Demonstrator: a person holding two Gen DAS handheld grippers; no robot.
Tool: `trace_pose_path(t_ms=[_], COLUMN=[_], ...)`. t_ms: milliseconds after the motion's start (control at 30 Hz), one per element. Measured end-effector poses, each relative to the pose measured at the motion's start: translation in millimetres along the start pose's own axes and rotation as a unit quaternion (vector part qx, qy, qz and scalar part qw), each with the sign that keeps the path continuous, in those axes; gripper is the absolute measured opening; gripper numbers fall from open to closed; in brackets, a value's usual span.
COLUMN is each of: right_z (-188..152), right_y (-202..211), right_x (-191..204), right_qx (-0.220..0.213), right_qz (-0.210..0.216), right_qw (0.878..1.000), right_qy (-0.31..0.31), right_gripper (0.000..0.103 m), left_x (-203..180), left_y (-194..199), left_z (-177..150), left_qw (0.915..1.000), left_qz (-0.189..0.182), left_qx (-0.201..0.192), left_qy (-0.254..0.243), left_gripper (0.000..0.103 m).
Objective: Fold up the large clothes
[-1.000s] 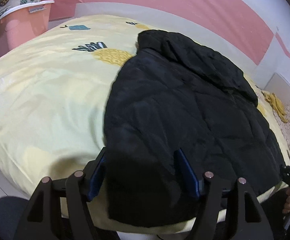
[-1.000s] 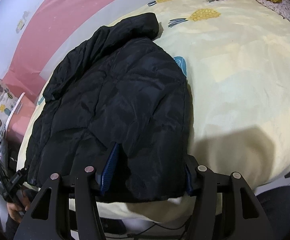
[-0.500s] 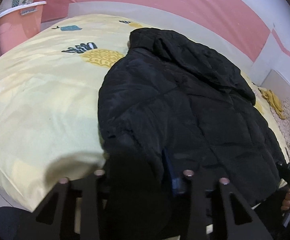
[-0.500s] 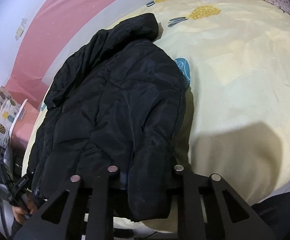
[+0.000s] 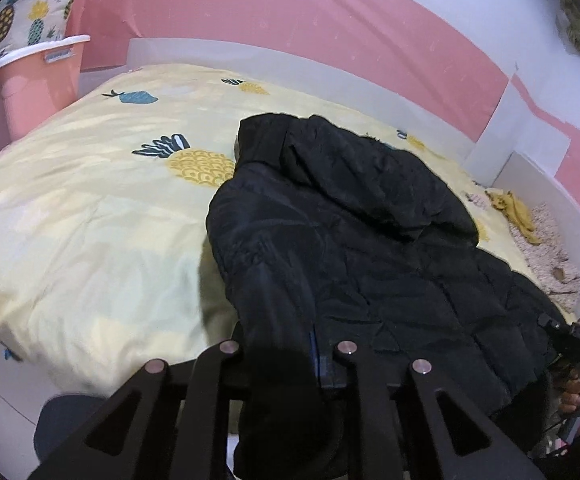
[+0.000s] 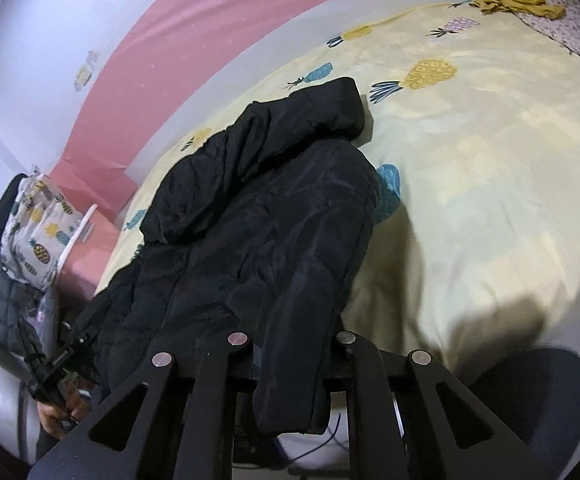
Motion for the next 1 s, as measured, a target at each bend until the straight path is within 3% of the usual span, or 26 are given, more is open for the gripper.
trace_pose_path(t_ms=[267,400,533,767,1000], right_z=[-7,0,19,84,158], right_y=[54,60,63,45,-18], right_x=[20,24,31,35,49], right_qx=[-0.023,-0.044,-0.071,-0.112,-0.111], right_qz=[0.019,0.027,0.048,0.101,0.085], right_qw=[0.999,0.999,0.996,0.988,0.990], right_qy=[0.011,0.011,0.011,-0.022,-0.010], right_gripper=[0.012,0.012,0.012,0.012,0.013], left_x=[-5,-10,-8,-4,-13], left_y=[61,68,63,38,-27], left_z=[7,20,43,96,161], left_qw=[0.9991,0.9978,0.9948,0.9879,0.9897], left_qz=[-0.023,-0.039,-0.061,-0.088,-0.071], left_qx=[-0.034,-0.052,-0.073,-0.103,-0.107], left_qy=[0.007,0.012,0.034,0.075,0.064], left_gripper=[0.016,0.016,0.016,0.016,0.017])
Point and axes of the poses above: each gripper's, at about its wrist camera, not at the fingertips, and y roughly against the way its jaws point, x to its left, z to its top, the point moved 1 cm from there along -y, roughly the way its jaws point, and after that the axes turned 6 degrees about -x, right-handed, at the moved point
